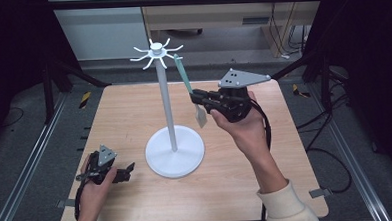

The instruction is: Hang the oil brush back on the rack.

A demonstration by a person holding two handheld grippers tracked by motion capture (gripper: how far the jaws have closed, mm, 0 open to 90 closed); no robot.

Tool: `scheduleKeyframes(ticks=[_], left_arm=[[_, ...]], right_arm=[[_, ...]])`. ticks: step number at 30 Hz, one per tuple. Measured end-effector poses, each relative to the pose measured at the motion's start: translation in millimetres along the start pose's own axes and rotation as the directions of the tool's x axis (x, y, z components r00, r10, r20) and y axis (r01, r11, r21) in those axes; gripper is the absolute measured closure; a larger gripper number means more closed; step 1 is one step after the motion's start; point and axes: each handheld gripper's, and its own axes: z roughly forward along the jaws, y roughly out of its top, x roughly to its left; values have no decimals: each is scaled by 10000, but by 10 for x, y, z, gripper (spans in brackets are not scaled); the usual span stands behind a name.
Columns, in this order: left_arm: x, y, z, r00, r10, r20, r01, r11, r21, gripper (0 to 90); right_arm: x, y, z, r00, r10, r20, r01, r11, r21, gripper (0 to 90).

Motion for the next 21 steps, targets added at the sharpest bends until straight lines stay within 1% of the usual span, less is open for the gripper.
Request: scheduleKeyframes(ticks=[8, 21], left_arm=[[0, 0, 1, 10000, 1, 9, -1, 10000, 4, 29], [-6, 1, 3, 10000, 56, 21, -57, 10000, 31, 29]], right_arm=[[16, -2, 53, 10000, 62, -64, -62, 10000, 2, 820], [43, -58, 119, 9997, 89, 211, -82, 9994, -327, 819]])
